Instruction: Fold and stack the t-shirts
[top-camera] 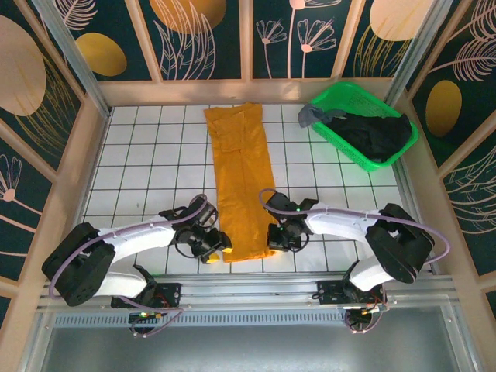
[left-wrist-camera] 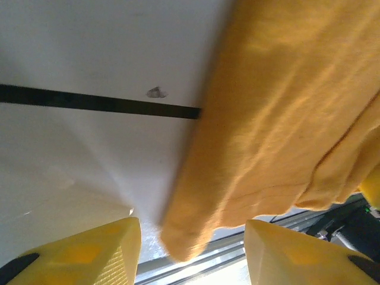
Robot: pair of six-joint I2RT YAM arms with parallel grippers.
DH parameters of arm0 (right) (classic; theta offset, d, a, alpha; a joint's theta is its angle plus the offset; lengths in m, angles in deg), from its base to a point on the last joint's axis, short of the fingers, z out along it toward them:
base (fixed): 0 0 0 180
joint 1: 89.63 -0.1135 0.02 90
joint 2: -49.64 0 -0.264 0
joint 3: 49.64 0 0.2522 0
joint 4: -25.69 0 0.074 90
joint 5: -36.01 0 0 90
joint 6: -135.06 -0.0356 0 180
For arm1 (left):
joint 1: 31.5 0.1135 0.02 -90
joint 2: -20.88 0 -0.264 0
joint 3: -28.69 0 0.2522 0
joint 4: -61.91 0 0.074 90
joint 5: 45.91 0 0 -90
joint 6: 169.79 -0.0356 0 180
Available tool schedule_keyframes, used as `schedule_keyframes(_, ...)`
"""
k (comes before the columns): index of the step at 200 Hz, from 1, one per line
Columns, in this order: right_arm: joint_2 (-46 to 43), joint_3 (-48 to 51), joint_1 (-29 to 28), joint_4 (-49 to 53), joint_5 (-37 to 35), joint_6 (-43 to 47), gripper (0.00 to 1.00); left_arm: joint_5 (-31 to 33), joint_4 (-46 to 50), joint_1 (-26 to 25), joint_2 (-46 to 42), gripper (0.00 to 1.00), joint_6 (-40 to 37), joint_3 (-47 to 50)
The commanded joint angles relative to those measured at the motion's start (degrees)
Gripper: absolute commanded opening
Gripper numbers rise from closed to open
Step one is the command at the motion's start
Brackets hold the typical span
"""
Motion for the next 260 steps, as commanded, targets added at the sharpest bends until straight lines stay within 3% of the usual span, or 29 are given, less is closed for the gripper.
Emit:
schedule_keyframes(1, 0.3, -1.5, -0.3, -0.8, 3.3, -1.1, 0.0, -2.0, -2.7, -0.8, 2.1, 0.48, 1.8, -0.3)
schedule_keyframes(21, 0.2, -1.5, -0.5, -0.5, 3.3, -1.1, 0.0, -1.8, -2.2, -1.4, 4.0, 0.38, 0.7, -1.5)
schedule_keyframes(52, -0.3, -1.6, -0.5, 0.5, 3.2, -1.0, 0.0, 0.0, 0.4, -1.4, 4.5, 0.0, -1.4, -1.6)
schedule_keyframes(106, -7.1, -4.5, 0.8, 6.6, -1.2, -2.6, 0.0, 5.2, 9.8, -0.7, -2.7, 0.0, -5.0, -6.4)
schedule_keyframes(141, -5.1, -11.9, 6.0, 8.6, -3.0, -0.2, 0.0, 5.9, 10.1, 5.1, -4.2, 0.0, -5.7, -10.5)
schedule_keyframes(196, 5.2, -26.7, 15.7, 8.4, -4.4, 6.4, 0.0, 7.9, 6.2, 12.7, 3.7, 0.0, -7.7, -21.4)
schedule_keyframes(260, 20.6, -44.3, 22.1, 7.1, -4.0, 11.1, 0.0, 10.3, 3.6, 19.5, 14.4, 0.0, -11.0, -32.3)
